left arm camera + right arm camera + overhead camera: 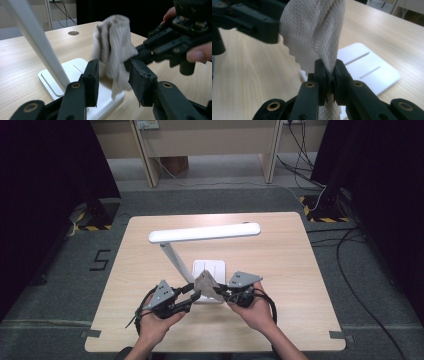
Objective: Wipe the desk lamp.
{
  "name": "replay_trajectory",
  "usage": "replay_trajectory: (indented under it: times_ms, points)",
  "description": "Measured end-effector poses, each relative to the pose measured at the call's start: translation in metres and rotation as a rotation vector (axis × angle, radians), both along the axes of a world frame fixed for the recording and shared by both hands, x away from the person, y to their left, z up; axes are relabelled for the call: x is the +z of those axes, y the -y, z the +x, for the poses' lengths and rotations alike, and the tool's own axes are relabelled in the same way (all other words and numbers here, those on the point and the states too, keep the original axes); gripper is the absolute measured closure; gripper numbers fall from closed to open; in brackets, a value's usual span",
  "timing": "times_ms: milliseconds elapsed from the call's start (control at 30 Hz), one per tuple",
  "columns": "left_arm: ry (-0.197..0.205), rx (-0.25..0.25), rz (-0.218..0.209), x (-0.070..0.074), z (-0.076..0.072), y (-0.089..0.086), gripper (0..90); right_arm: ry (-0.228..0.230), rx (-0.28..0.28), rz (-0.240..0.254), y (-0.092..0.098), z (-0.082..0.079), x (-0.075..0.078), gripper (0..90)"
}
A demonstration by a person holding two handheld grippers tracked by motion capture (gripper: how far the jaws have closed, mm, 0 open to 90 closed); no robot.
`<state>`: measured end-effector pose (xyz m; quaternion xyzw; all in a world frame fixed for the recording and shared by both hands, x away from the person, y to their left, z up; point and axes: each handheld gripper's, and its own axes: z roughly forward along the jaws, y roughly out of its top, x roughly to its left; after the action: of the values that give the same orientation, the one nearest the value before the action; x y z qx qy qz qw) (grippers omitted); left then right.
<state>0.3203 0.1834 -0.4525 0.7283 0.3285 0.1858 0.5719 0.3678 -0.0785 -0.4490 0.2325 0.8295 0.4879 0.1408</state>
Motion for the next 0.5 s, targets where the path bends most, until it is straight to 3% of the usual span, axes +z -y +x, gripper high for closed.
replay_trajectory:
  times_ms: [233,333,500]
  points:
    - [-0.041,0.042,0.009,-0.018,-0.007,-0.012,57.0,0.048,-0.071,0.018,0.025,0.004,0.013,83.9]
    - [-0.069,0.085,0.010,-0.025,-0.003,-0.018,56.2,0.076,-0.099,0.028,0.036,0.005,0.022,83.8]
    - [-0.079,0.142,0.004,-0.030,0.008,-0.019,49.2,0.114,-0.149,0.057,0.054,0.006,0.035,83.9]
